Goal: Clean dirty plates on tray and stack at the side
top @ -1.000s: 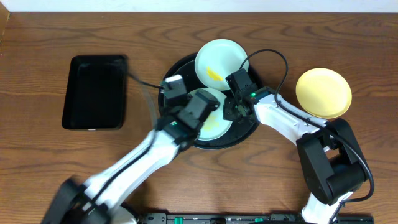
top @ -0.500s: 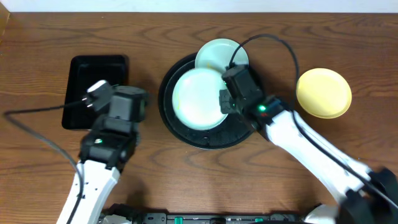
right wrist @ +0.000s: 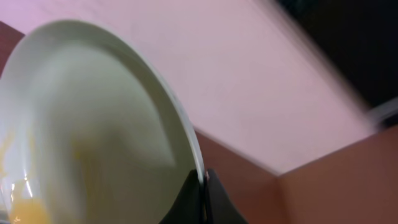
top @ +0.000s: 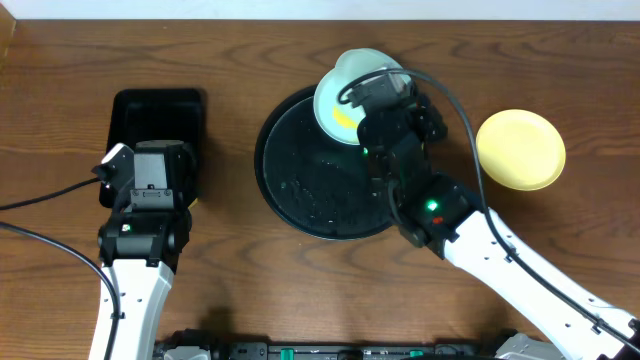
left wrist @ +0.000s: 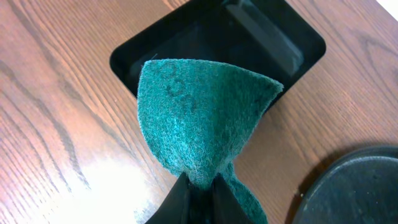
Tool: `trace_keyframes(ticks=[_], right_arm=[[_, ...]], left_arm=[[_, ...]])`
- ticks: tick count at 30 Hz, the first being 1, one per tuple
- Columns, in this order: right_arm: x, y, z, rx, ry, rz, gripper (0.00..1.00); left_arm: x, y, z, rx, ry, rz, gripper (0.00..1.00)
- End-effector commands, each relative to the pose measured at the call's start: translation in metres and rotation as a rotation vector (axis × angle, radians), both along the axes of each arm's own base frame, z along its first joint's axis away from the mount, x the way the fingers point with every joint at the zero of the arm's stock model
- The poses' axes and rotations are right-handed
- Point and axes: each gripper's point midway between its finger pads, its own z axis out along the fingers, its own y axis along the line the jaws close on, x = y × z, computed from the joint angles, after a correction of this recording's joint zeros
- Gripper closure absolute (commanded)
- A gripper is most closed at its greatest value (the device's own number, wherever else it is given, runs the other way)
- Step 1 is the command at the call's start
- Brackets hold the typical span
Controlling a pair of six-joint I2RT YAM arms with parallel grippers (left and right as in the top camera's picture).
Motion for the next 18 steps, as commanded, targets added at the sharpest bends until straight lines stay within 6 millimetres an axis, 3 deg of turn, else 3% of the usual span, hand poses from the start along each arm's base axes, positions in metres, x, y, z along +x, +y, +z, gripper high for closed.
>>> trace_keyframes(ticks=[1, 8, 13, 15, 18], right_arm=[[-0.009, 0.001, 0.023, -0.257, -0.011, 0.009, 0.99], [-0.022, 0.029, 0.050, -0.379, -0.084, 0.073, 0.98], [-0.026, 0.029, 0.055, -0.333, -0.108, 0.046, 0.99], [-0.022, 0.018, 0.041, -0.215, -0.087, 0.000, 0.99], [-0.012, 0.001, -0.013, -0.047, 0.065, 0.000, 0.99]], left_arm=[[-0.002, 0.001, -0.003, 0.002, 0.013, -0.006, 0.93], [-0.003, 0.001, -0.006, 0.002, 0.023, -0.005, 0.93], [-0.001, 0.001, -0.014, 0.002, 0.050, -0.006, 0.93], [-0.001, 0.001, -0.017, 0.003, 0.063, -0.006, 0.93], [0.000, 0.001, -0.021, 0.003, 0.081, -0.006, 0.93]])
